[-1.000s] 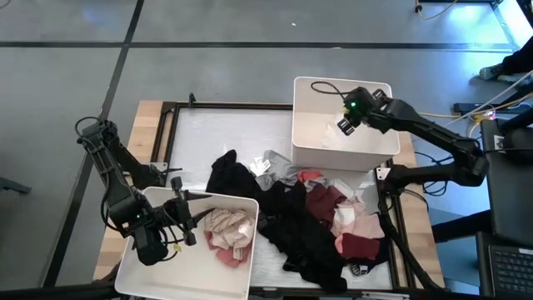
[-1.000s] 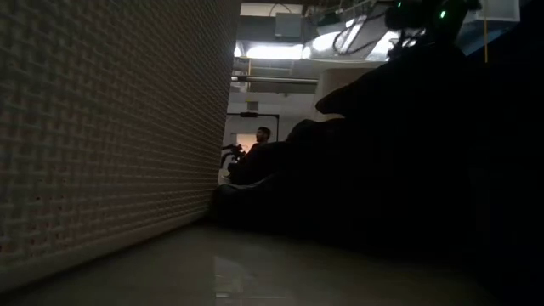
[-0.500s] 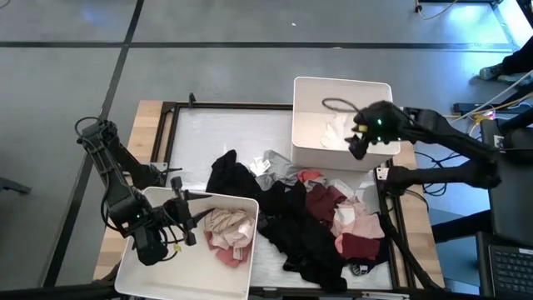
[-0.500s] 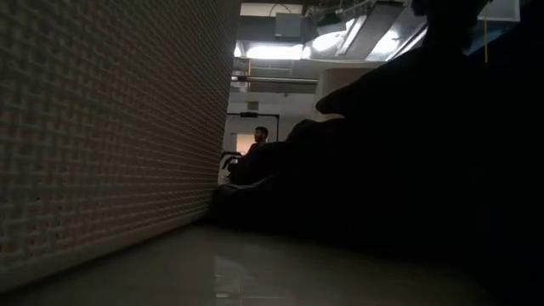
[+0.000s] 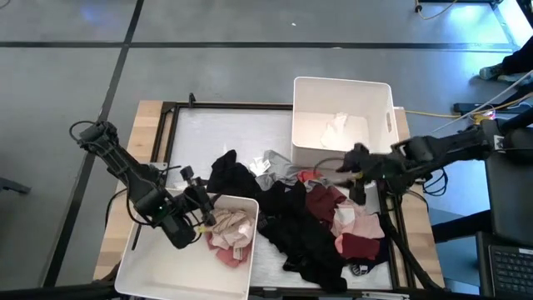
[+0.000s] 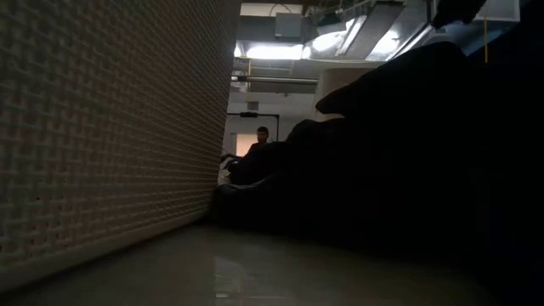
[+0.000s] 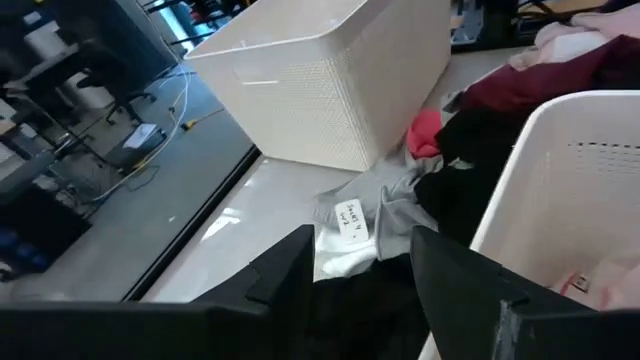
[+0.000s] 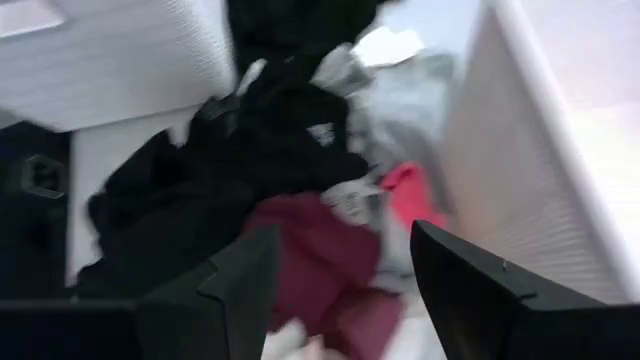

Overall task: Sort clothes
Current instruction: Put the white shirt into the top white bin

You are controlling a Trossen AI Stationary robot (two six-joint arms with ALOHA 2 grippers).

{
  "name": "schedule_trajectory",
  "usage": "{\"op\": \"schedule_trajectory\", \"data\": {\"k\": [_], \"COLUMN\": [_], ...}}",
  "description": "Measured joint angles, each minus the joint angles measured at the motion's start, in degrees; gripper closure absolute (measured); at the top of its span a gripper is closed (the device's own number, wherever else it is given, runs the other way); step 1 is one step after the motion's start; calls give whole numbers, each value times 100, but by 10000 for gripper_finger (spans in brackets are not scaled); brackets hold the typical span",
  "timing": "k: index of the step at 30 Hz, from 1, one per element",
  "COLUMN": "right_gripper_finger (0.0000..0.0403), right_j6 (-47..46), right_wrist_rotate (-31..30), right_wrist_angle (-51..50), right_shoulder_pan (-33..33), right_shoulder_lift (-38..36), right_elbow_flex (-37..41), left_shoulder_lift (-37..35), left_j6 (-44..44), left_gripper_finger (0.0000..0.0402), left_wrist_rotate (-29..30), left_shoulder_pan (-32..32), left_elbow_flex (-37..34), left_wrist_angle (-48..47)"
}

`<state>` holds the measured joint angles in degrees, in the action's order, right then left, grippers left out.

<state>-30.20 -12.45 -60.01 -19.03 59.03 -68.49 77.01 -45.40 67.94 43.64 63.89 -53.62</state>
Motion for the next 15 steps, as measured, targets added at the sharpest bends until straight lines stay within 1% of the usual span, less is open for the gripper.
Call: {"op": "schedule_trajectory", "data": {"k": [3,5,7,9,10,11,13,15], "right_gripper_finger": [178,178,178,178,178,178,178,178], "right_j6": [-537,-944,-1362,-1722,-1930,-2154,-2646,-3059], "right_wrist_rotate": [56,180,296,303,302,305,326,502], "right_wrist_angle": [-14,-9,-13,-70,-163,-300,-665,-999], "right_shoulder_pan": [-411,-647,-850,-1045,-1131,-1205,-1337,-1433], "right_shoulder_lift": [221,397,608,843,970,1100,1386,1668], "right_elbow_flex": [0,0,0,0,0,0,0,1], "left_shoulder_lift": [-55,-70,-70,-64,-48,-33,-26,-30], "left_j6": [678,1386,2158,2796,3112,3445,3937,4168], "left_gripper_finger": [245,245,245,245,245,245,245,245], "left_wrist_rotate": [-18,-292,-926,-1672,-1948,-2082,-2135,-2131], "left_shoulder_pan": [-89,-169,-269,-356,-386,-408,-416,-460], "left_elbow_flex": [-65,-76,-80,-80,-80,-80,-80,-78], "left_wrist_angle": [720,1365,2036,2653,2901,3098,3316,3405]}}
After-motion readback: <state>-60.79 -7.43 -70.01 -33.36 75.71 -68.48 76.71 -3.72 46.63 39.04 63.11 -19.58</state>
